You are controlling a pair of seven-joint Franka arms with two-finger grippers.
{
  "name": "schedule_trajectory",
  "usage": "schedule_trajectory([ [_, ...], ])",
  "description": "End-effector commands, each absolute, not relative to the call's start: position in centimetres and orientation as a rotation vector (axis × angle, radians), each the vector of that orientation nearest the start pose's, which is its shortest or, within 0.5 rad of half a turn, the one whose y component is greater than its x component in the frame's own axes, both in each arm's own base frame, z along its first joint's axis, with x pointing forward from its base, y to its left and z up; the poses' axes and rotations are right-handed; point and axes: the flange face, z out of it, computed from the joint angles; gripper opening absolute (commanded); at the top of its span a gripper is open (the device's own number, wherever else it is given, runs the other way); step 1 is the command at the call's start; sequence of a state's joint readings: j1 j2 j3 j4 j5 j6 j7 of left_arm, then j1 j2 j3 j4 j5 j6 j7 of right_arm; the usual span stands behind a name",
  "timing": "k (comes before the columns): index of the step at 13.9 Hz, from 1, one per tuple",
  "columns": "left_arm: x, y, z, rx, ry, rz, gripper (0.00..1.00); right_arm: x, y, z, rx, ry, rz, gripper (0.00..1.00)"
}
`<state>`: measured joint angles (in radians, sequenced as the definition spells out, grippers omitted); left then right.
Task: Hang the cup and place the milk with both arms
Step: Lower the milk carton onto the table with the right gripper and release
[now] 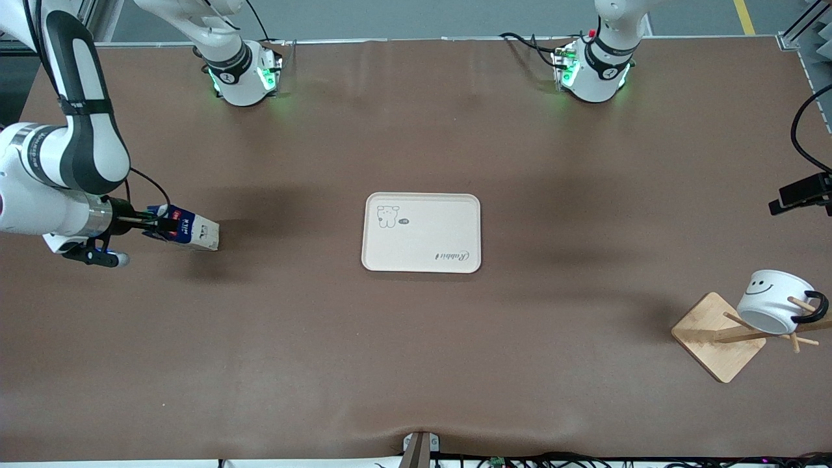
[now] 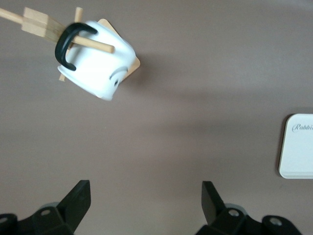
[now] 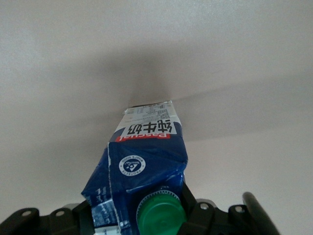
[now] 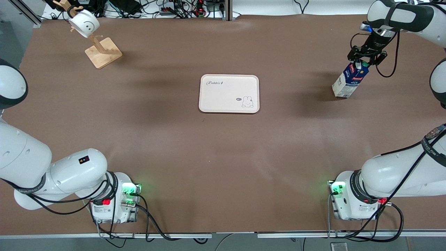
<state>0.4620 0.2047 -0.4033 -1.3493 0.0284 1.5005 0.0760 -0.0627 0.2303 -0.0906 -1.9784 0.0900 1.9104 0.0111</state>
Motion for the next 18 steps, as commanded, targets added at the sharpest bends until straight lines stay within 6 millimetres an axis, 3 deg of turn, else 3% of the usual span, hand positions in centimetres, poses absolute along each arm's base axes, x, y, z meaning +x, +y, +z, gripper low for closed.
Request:
schedule_trajectory([
  [1, 57.8, 3.4, 62.1, -3.12, -0.034, 0.088, 1.0, 54.9, -8.3, 32.2, -3.019, 0.303, 0.448, 0.86],
  [2, 57.0, 2.6, 62.6, -3.108, -0.048, 0.093, 1.0, 54.9, -8.3, 32.3, -3.016, 0.304, 0.454, 1.0],
  [5, 54.7, 1.2, 63.2, -3.09, -0.078, 0.087, 1.0, 54.8, -8.2, 32.3, -3.013, 0.3, 0.468, 1.0],
  [9, 51.8, 1.0, 64.1, -3.098, -0.094, 0.075, 1.0, 54.7, -8.0, 32.2, -3.007, 0.302, 0.486, 1.0],
  [14, 51.2, 1.3, 64.2, -3.102, -0.123, 0.087, 1.0, 55.2, -7.6, 32.8, -3.008, 0.293, 0.463, 1.0],
  [18, 51.2, 0.6, 64.2, -3.098, -0.104, 0.087, 1.0, 58.3, -7.1, 37.6, -3.01, 0.262, 0.437, 1.0],
])
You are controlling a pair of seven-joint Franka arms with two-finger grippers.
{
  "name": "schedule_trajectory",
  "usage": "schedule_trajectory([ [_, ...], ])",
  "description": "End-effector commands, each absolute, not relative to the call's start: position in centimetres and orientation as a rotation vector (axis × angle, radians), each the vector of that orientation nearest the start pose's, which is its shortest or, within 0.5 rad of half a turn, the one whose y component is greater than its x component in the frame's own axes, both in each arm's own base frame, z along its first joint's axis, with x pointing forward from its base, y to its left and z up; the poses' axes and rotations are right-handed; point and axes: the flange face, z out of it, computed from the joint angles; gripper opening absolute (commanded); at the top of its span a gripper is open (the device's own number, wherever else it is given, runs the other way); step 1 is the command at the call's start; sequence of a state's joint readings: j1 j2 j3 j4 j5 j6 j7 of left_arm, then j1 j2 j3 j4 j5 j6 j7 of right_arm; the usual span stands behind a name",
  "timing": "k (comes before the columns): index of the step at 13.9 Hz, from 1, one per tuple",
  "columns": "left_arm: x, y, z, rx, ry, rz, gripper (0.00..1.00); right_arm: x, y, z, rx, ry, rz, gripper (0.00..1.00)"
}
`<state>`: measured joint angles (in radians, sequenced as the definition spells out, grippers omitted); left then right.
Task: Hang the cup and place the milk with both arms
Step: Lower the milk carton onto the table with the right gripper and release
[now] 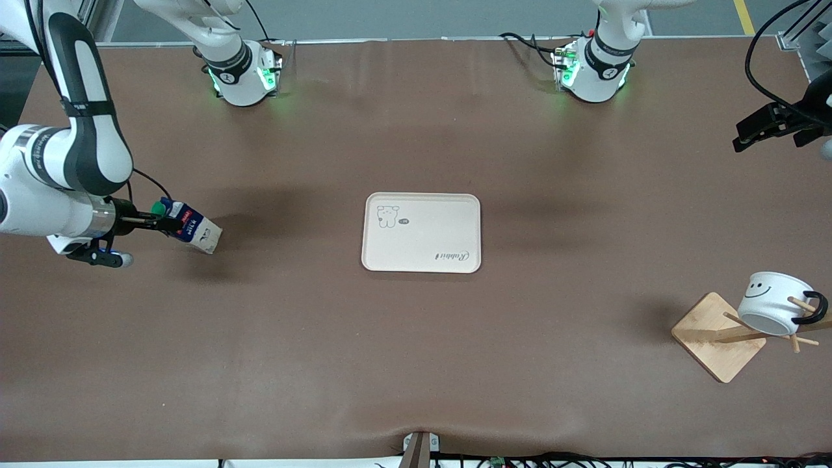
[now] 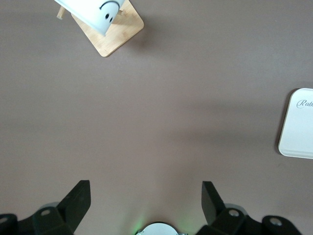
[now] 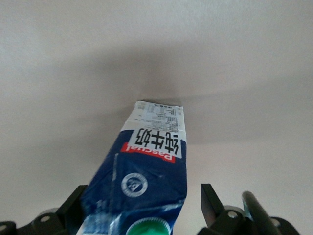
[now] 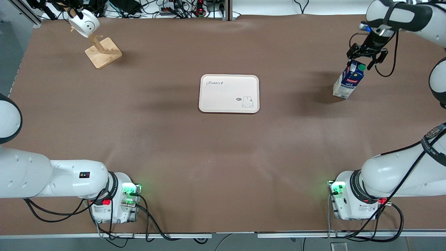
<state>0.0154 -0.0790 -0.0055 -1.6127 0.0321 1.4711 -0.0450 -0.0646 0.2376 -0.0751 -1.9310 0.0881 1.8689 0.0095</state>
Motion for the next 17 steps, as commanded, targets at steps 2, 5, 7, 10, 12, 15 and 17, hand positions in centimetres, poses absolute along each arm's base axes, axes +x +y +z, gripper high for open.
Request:
schedule_trajectory([
  [2, 51.3, 0.5, 64.2, -3.098, -0.095, 0.087, 1.0, 60.2, -6.4, 40.4, -3.018, 0.232, 0.415, 1.0],
  [5, 51.7, 0.4, 63.9, -3.099, -0.071, 0.096, 1.0, 61.4, -3.9, 43.7, -3.036, 0.173, 0.356, 1.0],
  [7, 51.8, -0.2, 63.8, -3.099, -0.052, 0.099, 1.0, 63.2, -3.7, 47.2, -3.054, 0.144, 0.202, 1.0],
  [10, 51.8, -0.7, 63.9, -3.098, -0.037, 0.093, 1.0, 65.0, -0.5, 53.4, -3.203, -0.013, 0.025, 1.0],
  [12, 51.7, -0.7, 64.2, -3.097, -0.033, 0.084, 1.0, 65.3, 0.5, 56.1, -3.23, -0.05, -0.058, 1.0],
  [15, 51.5, -0.6, 64.5, -3.099, -0.036, 0.084, 1.0, 61.9, 0.3, 58.7, -3.217, -0.039, 0.066, 1.0],
  [17, 51.5, -0.5, 64.6, -3.099, -0.038, 0.082, 1.0, 58.4, 0.5, 60.4, -3.206, -0.048, 0.101, 1.0],
])
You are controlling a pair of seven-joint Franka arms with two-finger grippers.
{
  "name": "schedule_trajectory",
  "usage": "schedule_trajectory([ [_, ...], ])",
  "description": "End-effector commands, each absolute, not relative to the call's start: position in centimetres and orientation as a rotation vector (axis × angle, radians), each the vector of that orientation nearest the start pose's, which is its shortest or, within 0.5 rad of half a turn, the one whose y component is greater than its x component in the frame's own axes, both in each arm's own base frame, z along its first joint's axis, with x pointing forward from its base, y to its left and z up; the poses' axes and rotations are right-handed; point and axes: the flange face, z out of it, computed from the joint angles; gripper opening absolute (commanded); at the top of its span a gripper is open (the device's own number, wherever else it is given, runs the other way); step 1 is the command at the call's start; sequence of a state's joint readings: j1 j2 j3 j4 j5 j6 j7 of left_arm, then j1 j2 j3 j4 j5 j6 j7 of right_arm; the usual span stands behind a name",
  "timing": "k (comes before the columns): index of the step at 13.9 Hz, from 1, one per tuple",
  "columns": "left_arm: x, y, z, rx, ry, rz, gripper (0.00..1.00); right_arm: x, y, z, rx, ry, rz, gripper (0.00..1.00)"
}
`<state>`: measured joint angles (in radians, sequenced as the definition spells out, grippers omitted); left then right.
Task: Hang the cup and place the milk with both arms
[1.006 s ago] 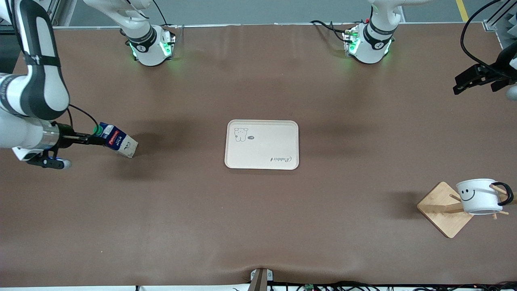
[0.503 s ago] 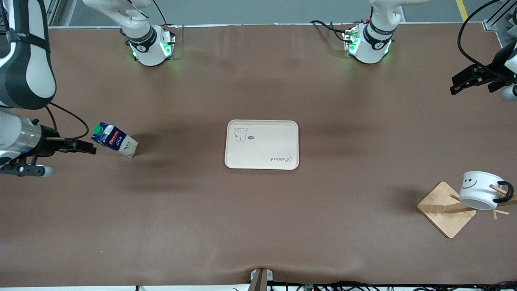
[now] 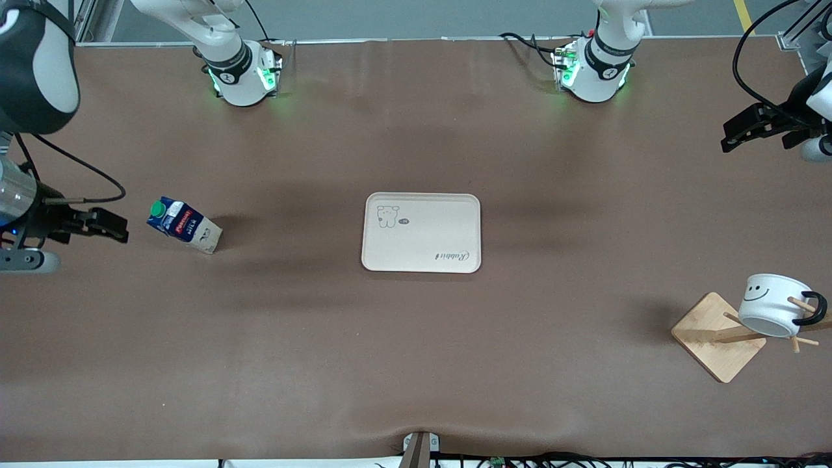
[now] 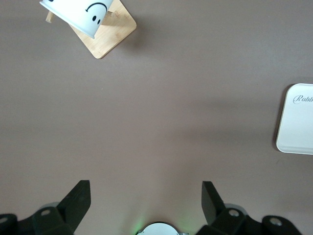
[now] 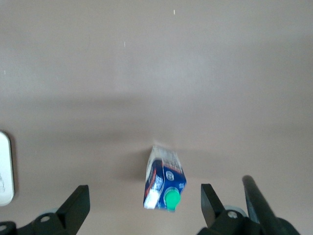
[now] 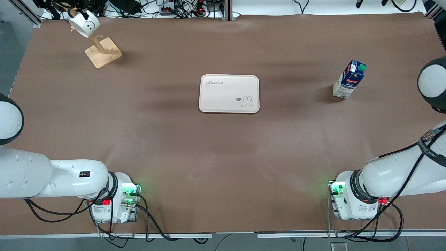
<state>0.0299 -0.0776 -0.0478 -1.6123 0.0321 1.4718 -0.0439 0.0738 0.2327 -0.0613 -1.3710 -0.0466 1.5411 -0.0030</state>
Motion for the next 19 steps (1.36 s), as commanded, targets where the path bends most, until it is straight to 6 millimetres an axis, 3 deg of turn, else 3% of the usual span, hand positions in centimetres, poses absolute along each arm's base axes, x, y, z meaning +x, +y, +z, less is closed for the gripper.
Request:
schedule_trajectory([
  [1, 51.5, -0.5, 64.6, -3.099, -0.038, 0.082, 1.0, 56.7, 0.4, 60.6, -3.18, -0.048, 0.047, 1.0],
  [3, 51.6, -0.5, 65.1, -3.099, -0.024, 0.065, 1.0, 53.9, -0.1, 60.6, -3.171, -0.121, -0.023, 1.0],
  [6, 51.6, -0.7, 65.1, -3.098, -0.019, 0.065, 1.0, 51.9, -1.6, 60.1, -3.133, -0.076, 0.108, 1.0],
  [7, 51.6, -0.7, 65.0, -3.097, -0.022, 0.067, 1.0, 52.1, -1.6, 60.8, -3.123, -0.068, 0.083, 1.0],
  [8, 51.6, -0.7, 65.0, -3.097, -0.022, 0.067, 1.0, 52.7, -1.5, 63.4, -3.132, -0.063, 0.001, 1.0],
  [10, 51.6, -0.7, 65.0, -3.092, -0.023, 0.067, 1.0, 53.7, -1.7, 65.8, -3.132, -0.056, -0.058, 1.0],
  [13, 51.7, -0.6, 64.9, -3.089, -0.021, 0.069, 1.0, 55.1, -2.2, 64.2, -3.139, -0.039, -0.015, 1.0],
  [19, 51.7, -0.6, 65.8, -3.089, -0.021, 0.041, 1.0, 55.2, -2.2, 64.1, -3.142, -0.048, -0.012, 1.0],
])
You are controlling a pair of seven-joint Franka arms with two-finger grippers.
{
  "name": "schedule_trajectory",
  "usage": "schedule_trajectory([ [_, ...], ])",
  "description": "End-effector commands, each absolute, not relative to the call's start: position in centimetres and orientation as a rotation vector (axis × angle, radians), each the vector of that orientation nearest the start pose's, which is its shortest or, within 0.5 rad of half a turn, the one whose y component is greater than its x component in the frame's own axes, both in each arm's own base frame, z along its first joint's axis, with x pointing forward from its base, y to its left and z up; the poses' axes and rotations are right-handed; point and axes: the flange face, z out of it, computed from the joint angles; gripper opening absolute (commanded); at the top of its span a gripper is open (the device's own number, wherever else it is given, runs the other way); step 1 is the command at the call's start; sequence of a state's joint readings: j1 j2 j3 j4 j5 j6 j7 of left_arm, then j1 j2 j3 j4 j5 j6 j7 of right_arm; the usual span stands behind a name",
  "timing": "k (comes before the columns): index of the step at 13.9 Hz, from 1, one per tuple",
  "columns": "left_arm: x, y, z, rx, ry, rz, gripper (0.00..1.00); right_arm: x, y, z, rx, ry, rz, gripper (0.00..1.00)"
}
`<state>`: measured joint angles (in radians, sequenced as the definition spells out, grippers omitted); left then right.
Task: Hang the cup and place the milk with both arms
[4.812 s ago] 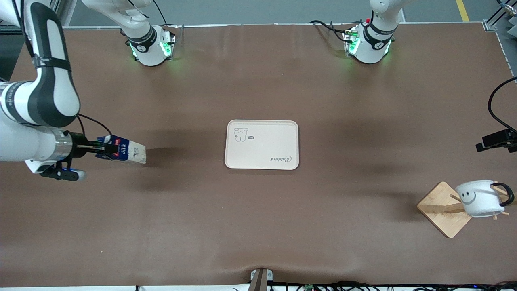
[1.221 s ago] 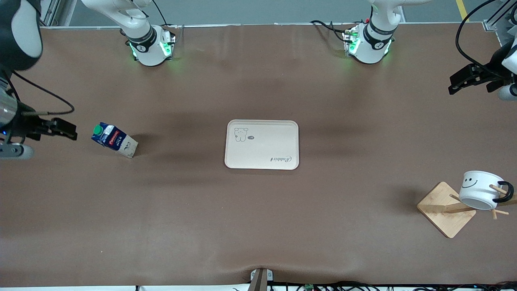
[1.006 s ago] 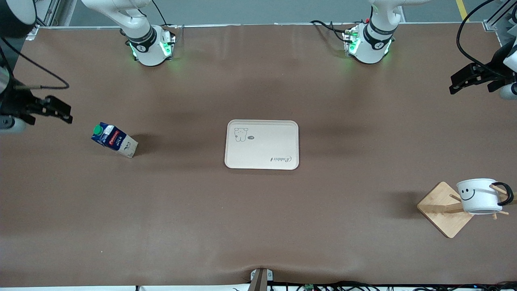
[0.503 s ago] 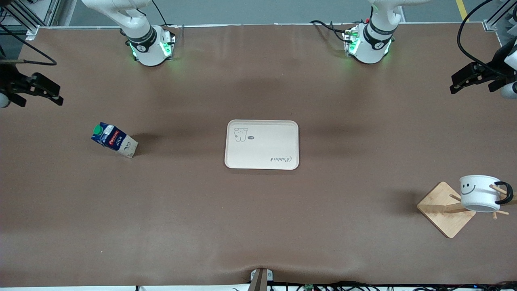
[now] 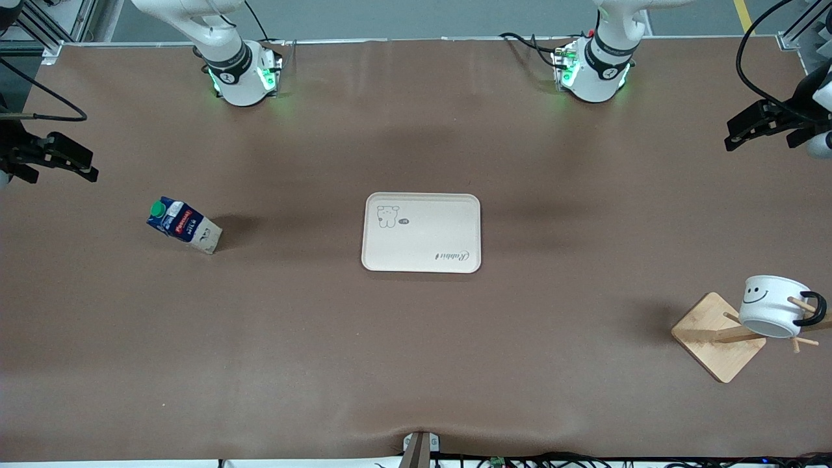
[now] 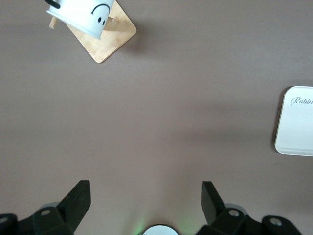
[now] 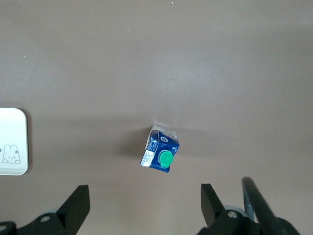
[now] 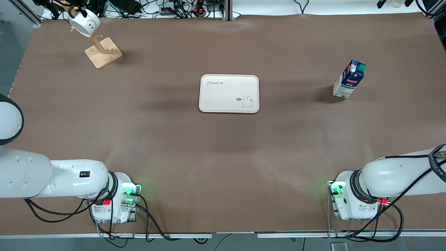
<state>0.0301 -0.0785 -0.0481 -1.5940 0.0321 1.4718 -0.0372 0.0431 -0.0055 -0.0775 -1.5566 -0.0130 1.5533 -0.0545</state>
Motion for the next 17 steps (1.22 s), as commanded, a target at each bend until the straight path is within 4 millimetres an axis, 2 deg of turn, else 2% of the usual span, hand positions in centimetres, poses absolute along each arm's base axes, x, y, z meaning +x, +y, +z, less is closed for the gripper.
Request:
schedule_trajectory([
  [1, 51.7, -0.6, 65.8, -3.09, -0.021, 0.041, 1.0, 55.2, -2.4, 64.0, -3.142, -0.036, -0.014, 1.0],
  [4, 51.8, -0.9, 65.6, -3.088, -0.024, 0.045, 1.0, 55.3, -2.5, 64.2, -3.144, -0.029, -0.029, 1.0],
  [5, 51.8, -1.0, 65.6, -3.087, -0.024, 0.045, 1.0, 55.2, -3.0, 64.1, -3.142, -0.003, -0.024, 1.0],
  [8, 51.8, -2.2, 65.5, -3.085, -0.003, 0.046, 1.0, 55.2, -3.3, 64.1, -3.142, 0.024, -0.024, 1.0],
  [17, 52.3, -2.2, 65.1, -3.097, -0.001, 0.059, 1.0, 55.3, -3.5, 64.0, -3.138, 0.033, -0.024, 1.0],
])
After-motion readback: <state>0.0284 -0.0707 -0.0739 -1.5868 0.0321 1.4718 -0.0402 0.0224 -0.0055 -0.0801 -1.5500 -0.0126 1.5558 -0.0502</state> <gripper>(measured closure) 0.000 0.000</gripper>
